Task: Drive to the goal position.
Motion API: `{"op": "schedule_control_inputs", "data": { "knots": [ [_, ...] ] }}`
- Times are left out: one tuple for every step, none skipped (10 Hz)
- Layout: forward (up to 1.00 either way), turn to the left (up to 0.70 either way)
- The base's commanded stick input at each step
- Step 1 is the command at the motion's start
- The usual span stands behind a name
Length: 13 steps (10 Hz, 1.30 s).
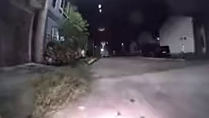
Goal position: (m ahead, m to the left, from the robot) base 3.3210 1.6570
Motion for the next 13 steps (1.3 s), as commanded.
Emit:
{"op": "schedule_control_inputs", "data": {
  "knots": [
    [0.70,0.00],
    [0.70,0.00],
    [0.70,0.00],
    [0.70,0.00],
    [0.70,0.00],
    [0.70,0.00],
    [0.70,0.00],
    [0.70,0.00],
    [0.70,0.00],
    [0.70,0.00],
    [0.70,0.00],
    [0.70,0.00],
    [0.70,0.00]
  ]
}}
